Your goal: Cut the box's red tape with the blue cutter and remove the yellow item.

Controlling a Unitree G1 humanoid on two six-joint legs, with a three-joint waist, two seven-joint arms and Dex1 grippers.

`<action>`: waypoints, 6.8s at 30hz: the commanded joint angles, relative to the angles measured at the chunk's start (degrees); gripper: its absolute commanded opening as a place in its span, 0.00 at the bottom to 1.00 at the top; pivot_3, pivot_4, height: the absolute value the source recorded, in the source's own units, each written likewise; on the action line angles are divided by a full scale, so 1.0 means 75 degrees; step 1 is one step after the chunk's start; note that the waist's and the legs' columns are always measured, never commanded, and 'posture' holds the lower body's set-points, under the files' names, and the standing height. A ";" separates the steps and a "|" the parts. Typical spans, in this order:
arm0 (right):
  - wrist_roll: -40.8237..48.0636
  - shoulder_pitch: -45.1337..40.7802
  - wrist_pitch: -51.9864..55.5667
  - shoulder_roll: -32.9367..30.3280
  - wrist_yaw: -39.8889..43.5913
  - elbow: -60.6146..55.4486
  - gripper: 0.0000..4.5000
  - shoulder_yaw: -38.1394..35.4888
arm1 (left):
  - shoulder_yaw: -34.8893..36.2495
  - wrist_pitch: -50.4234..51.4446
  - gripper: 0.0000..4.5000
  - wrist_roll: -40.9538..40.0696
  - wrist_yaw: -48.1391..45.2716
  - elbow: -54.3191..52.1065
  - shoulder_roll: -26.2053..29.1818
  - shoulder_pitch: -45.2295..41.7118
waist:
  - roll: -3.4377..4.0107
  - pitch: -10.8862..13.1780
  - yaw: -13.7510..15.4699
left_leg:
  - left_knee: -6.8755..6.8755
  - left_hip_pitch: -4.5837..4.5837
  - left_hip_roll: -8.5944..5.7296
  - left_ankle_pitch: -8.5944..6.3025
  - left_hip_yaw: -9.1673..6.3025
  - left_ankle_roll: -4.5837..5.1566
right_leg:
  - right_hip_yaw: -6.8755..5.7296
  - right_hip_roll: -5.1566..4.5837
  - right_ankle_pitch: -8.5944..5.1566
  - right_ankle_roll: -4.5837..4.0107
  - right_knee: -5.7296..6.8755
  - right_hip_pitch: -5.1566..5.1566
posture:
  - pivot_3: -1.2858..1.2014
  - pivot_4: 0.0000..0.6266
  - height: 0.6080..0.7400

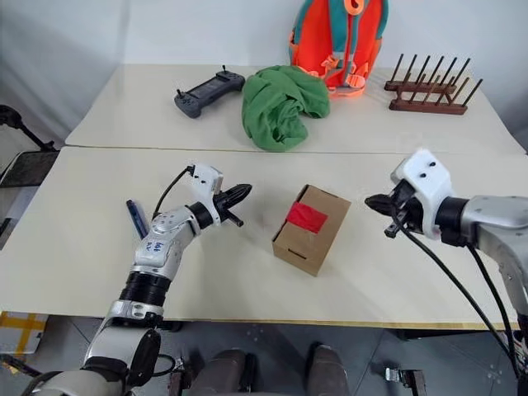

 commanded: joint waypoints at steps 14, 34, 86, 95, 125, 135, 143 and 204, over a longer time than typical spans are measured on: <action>-0.3666 -0.4243 -0.5120 0.2592 0.0769 0.8313 0.00 0.2771 | -0.1271 0.6297 0.01 -0.3131 -0.0917 -0.4878 0.1040 0.1362 | 0.0007 0.0004 -0.0206 | -0.0007 0.0000 0.0038 0.0006 -0.0018 -0.0012 | -0.0003 -0.0001 0.0000 0.0000 0.0014 -0.0001 | 0.52 0.24 1.00; -0.2303 -0.1274 -0.1374 0.0944 0.2877 0.1789 0.00 0.1590 | -0.1363 0.3075 0.01 -0.1130 0.0676 -0.2259 -0.0423 0.0199 | 0.0009 0.0002 0.0015 | 0.0004 0.0011 0.0007 0.0010 -0.0003 -0.0022 | 0.0008 0.0006 0.0003 -0.0005 0.0021 0.0000 | 0.52 0.24 1.00; 0.0671 0.1214 0.0486 0.0348 0.0991 -0.0541 0.63 -0.2247 | 0.0471 0.3338 0.60 -0.1438 -0.0991 -0.3982 0.1991 0.1062 | 0.0005 0.0006 0.0018 | 0.0051 0.0007 0.0055 -0.0007 -0.0026 0.0009 | 0.0047 0.0010 0.0028 -0.0013 0.0020 0.0003 | 0.52 0.24 1.00; 0.0529 -0.0245 -0.1243 0.1067 0.1945 0.1631 1.00 -0.0769 | 0.2865 0.2414 0.99 -0.1647 0.1241 -0.6222 0.0854 0.2841 | 0.0005 0.0006 -0.0050 | 0.0051 0.0013 0.0066 -0.0020 -0.0005 0.0007 | 0.0050 0.0015 0.0035 0.0001 0.0005 0.0001 | 0.52 0.24 1.00; -0.1200 -0.3155 -0.4017 0.2698 0.3482 0.6226 1.00 0.0951 | 0.3701 0.3473 0.99 -0.2048 0.6868 -0.8316 -0.2015 0.5086 | 0.0001 0.0009 -0.0021 | 0.0097 -0.0003 0.0086 -0.0072 0.0012 0.0015 | 0.0072 0.0036 0.0051 -0.0017 -0.0012 -0.0008 | 0.52 0.24 1.00; -0.0982 -0.2563 -0.3447 0.2616 0.3087 0.5263 1.00 0.0657 | 0.3932 0.5477 0.99 -0.1793 0.7646 -0.6688 -0.1571 0.3129 | 0.0001 0.0009 -0.0011 | 0.0100 -0.0001 0.0092 -0.0082 0.0014 -0.0012 | 0.0069 0.0087 0.0051 -0.0017 -0.0005 -0.0011 | 0.52 0.24 1.00; -0.0992 -0.2484 -0.3300 0.2558 0.2984 0.5058 1.00 0.0581 | 0.4533 0.6275 0.86 -0.1413 0.8283 -0.6193 -0.2034 0.2290 | 0.0002 0.0008 -0.0009 | 0.0100 0.0007 0.0095 -0.0081 0.0017 -0.0021 | 0.0072 0.0093 0.0051 -0.0017 0.0000 -0.0013 | 0.52 0.24 1.00; -0.0660 -0.2095 -0.2690 0.2365 0.2602 0.2972 1.00 0.0547 | 0.2287 0.4443 0.09 -0.1335 -0.0090 -0.5735 0.4248 0.3744 | 0.0046 0.0005 -0.0141 | 0.0074 -0.0026 0.0109 -0.0093 0.0035 -0.0047 | 0.0076 0.0097 0.0046 -0.0025 0.0026 -0.0094 | 0.52 0.24 1.00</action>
